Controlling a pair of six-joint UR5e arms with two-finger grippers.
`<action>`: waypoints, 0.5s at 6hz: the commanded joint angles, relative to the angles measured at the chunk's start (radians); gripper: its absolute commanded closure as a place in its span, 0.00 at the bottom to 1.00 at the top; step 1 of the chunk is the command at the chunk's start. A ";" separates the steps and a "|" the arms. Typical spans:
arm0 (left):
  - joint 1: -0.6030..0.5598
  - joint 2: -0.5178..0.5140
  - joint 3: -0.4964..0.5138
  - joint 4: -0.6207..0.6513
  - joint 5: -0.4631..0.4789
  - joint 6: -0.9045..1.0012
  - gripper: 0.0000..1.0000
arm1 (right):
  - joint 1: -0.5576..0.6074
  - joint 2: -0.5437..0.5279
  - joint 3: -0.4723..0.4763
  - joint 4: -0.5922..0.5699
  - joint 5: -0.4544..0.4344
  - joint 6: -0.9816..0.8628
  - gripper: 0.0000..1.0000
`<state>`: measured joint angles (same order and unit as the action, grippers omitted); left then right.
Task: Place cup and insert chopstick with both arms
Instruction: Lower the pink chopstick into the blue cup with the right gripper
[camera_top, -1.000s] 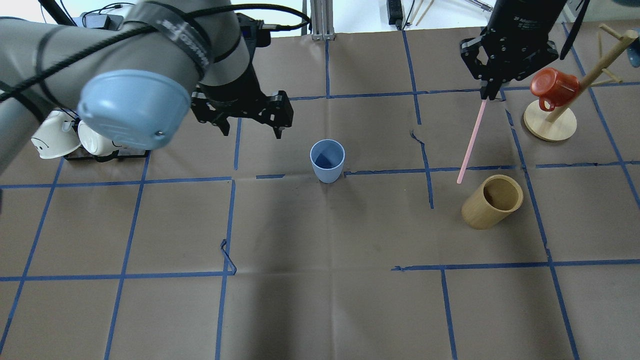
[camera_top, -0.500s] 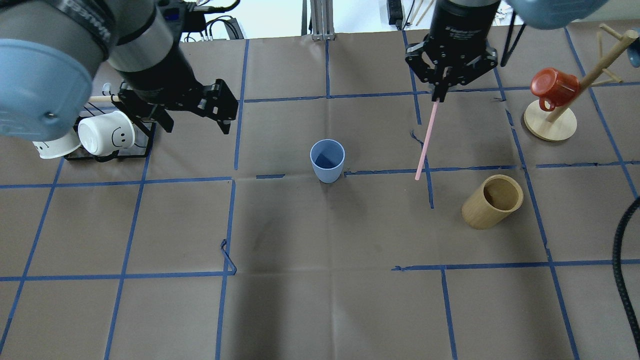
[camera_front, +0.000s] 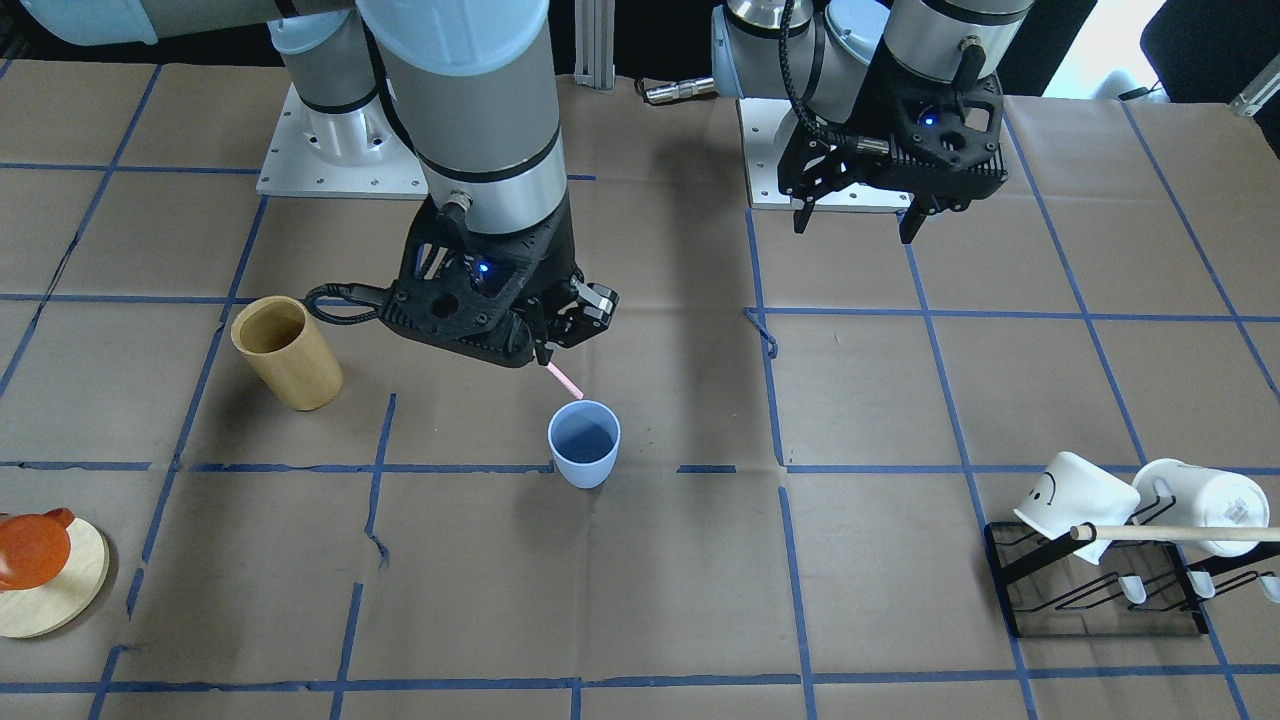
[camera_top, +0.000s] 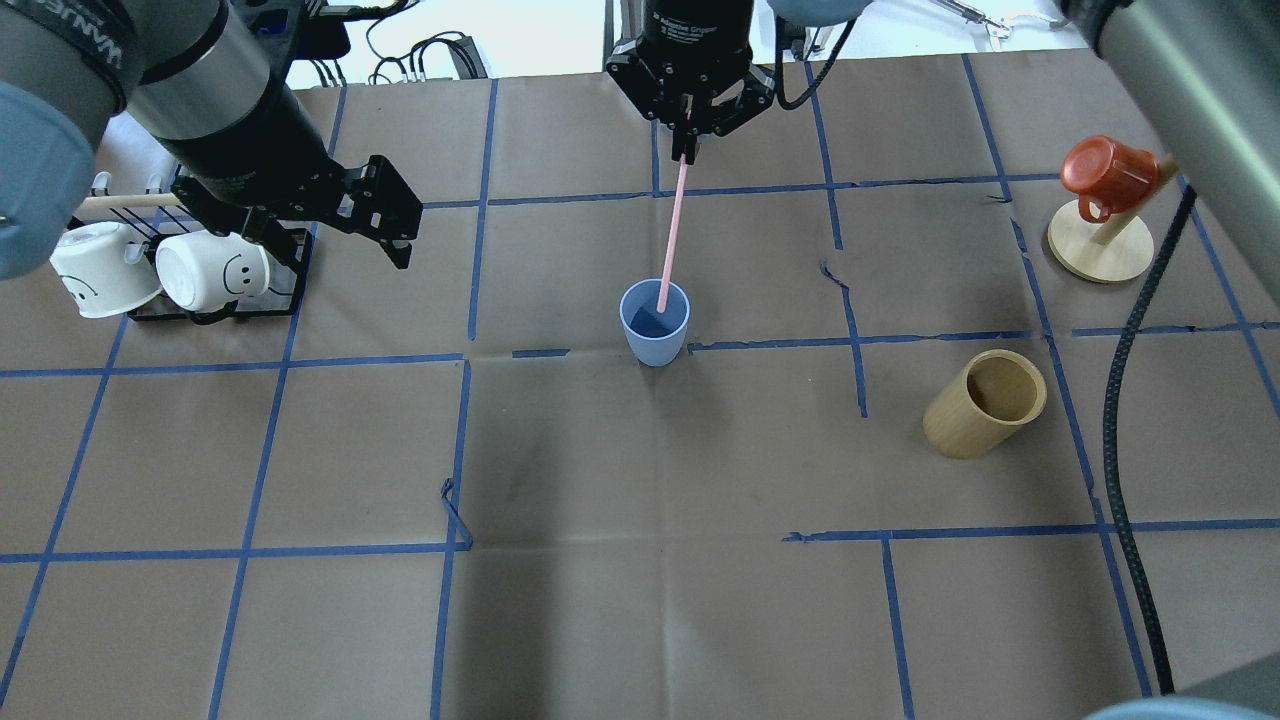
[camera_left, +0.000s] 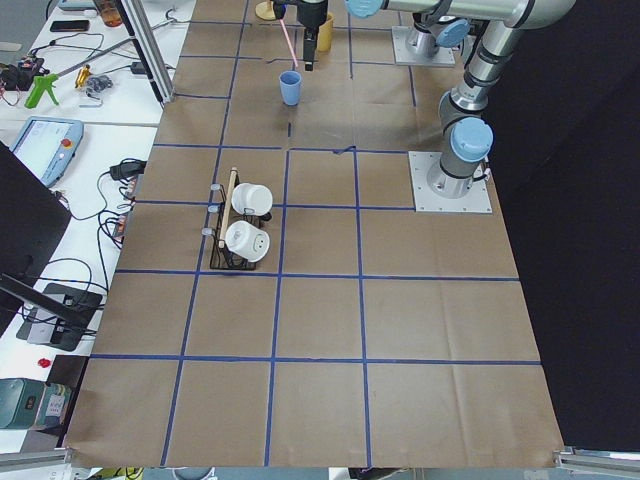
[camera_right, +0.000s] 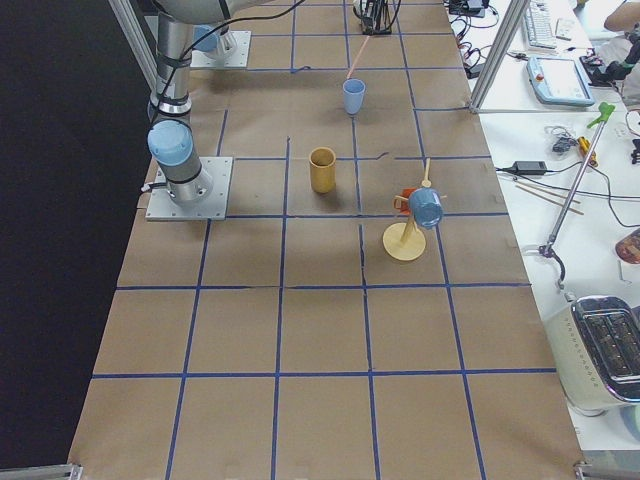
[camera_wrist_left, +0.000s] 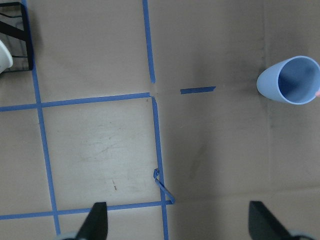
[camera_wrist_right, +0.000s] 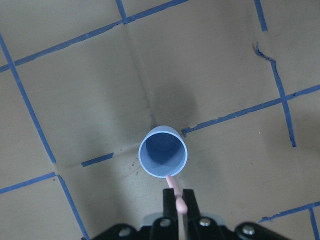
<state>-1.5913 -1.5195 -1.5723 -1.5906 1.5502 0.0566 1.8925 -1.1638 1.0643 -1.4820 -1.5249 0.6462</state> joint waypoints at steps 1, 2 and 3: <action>0.017 0.005 0.009 -0.002 -0.016 -0.064 0.02 | 0.025 0.050 -0.012 -0.009 -0.012 0.003 0.94; 0.020 0.016 0.009 -0.003 -0.015 -0.081 0.02 | 0.025 0.062 -0.012 -0.018 -0.015 -0.008 0.95; 0.022 0.018 0.006 -0.003 -0.015 -0.101 0.02 | 0.025 0.075 -0.007 -0.043 -0.033 -0.014 0.95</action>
<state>-1.5717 -1.5055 -1.5648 -1.5933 1.5355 -0.0243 1.9165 -1.1019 1.0540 -1.5061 -1.5451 0.6389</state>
